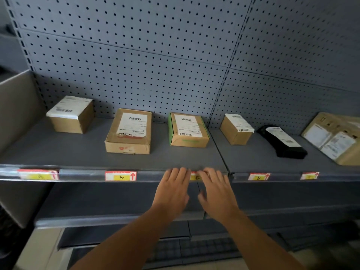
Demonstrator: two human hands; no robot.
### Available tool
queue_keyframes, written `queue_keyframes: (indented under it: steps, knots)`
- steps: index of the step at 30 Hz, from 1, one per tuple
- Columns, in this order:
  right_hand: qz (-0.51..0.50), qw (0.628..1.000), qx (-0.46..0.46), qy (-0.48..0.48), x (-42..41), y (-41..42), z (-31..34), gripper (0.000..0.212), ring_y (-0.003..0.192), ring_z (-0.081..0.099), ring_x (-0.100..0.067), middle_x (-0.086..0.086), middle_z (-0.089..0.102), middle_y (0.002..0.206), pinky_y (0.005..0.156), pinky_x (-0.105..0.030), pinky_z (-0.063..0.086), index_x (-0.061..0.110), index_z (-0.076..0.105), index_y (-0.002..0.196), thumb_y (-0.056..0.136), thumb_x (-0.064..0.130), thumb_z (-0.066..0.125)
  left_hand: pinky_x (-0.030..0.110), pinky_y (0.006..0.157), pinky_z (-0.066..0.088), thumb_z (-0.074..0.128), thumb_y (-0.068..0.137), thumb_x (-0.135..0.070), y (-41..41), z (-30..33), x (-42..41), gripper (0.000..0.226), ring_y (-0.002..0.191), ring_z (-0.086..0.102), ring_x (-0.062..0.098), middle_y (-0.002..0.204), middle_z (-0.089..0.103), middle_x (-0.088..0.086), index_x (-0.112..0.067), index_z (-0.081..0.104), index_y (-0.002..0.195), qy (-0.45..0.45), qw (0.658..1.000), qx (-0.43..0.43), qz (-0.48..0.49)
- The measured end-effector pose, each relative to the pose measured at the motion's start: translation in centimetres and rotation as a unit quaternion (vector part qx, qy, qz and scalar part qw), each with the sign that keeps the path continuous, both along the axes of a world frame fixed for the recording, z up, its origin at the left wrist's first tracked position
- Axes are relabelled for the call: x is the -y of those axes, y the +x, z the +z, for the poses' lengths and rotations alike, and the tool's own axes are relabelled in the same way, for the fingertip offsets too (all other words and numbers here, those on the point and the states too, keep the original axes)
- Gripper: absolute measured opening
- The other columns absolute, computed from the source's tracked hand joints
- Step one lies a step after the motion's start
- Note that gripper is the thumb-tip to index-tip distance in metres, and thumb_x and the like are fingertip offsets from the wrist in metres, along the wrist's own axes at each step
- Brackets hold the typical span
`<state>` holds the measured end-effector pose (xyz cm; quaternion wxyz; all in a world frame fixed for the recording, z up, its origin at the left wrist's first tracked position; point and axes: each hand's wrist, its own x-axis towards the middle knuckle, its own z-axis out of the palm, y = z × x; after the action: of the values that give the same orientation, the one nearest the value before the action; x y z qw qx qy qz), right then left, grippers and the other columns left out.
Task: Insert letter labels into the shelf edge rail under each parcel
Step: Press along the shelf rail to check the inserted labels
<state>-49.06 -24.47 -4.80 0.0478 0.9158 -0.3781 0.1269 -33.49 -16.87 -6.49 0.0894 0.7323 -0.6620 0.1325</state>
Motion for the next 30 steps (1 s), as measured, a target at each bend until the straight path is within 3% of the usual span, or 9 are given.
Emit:
queue_keyframes:
  steps: [7, 13, 18, 21, 26, 30]
  knots:
    - [0.026, 1.0, 0.016, 0.002, 0.3, -0.7, -0.5, 0.063, 0.119, 0.049, -0.023, 0.0, 0.051, 0.135, 0.102, -0.042, 0.043, 0.021, 0.05, 0.139, 0.079, 0.027, 0.069, 0.048, 0.119, 0.021, 0.051, 0.093, -0.035, -0.4, -0.5, -0.4, 0.069, 0.136, 0.031, 0.031, 0.149, 0.033, 0.011, -0.01, 0.021, 0.151, -0.002, 0.999, 0.034, -0.014]
    - [0.078, 0.997, 0.017, -0.008, 1.5, -1.2, -0.2, 0.057, 0.116, 0.048, -0.022, 0.001, 0.051, 0.132, 0.101, -0.04, 0.04, 0.019, 0.052, 0.134, 0.081, 0.03, 0.068, 0.043, 0.114, 0.03, 0.05, 0.091, -0.032, -3.0, 0.1, 0.4, 0.056, 0.123, 0.04, 0.024, 0.137, 0.041, 0.003, -0.016, 0.033, 0.142, 0.002, 0.997, -0.017, 0.074]
    - [0.116, 0.992, 0.045, -0.006, 2.7, -1.4, -0.2, 0.05, 0.106, 0.051, -0.024, 0.0, 0.052, 0.12, 0.09, -0.039, 0.041, 0.018, 0.053, 0.124, 0.078, 0.028, 0.069, 0.039, 0.111, 0.034, 0.056, 0.087, -0.031, -4.9, 1.3, 0.6, 0.056, 0.121, 0.044, 0.019, 0.135, 0.045, -0.003, -0.022, 0.04, 0.14, 0.0, 0.991, -0.034, 0.13]
    - [0.128, 0.99, 0.052, 0.026, 2.7, -1.5, -0.1, 0.046, 0.108, 0.048, -0.027, -0.001, 0.05, 0.121, 0.092, -0.041, 0.038, 0.019, 0.051, 0.124, 0.081, 0.028, 0.067, 0.038, 0.109, 0.036, 0.062, 0.083, -0.031, -5.3, 1.4, 0.2, 0.059, 0.12, 0.045, 0.018, 0.135, 0.046, -0.005, -0.025, 0.043, 0.138, 0.005, 0.988, -0.041, 0.15]
    - [0.151, 0.984, 0.05, 0.084, 1.8, -1.8, 0.7, 0.057, 0.118, 0.042, -0.031, -0.005, 0.044, 0.133, 0.102, -0.046, 0.033, 0.016, 0.043, 0.132, 0.083, 0.024, 0.071, 0.049, 0.099, 0.045, 0.081, 0.064, -0.024, -5.0, 0.8, -0.7, 0.08, 0.116, 0.054, 0.029, 0.135, 0.052, 0.005, -0.021, 0.049, 0.138, -0.02, 0.988, -0.044, 0.148]
    - [0.149, 0.987, 0.028, 0.061, 2.6, -2.8, 0.2, 0.074, 0.124, 0.037, -0.032, -0.008, 0.038, 0.143, 0.104, -0.047, 0.031, 0.012, 0.037, 0.141, 0.081, 0.029, 0.078, 0.055, 0.086, 0.043, 0.059, 0.065, -0.034, -5.2, -0.1, 0.3, 0.067, 0.103, 0.056, 0.04, 0.124, 0.055, 0.012, -0.016, 0.055, 0.13, -0.092, 0.987, -0.025, 0.125]
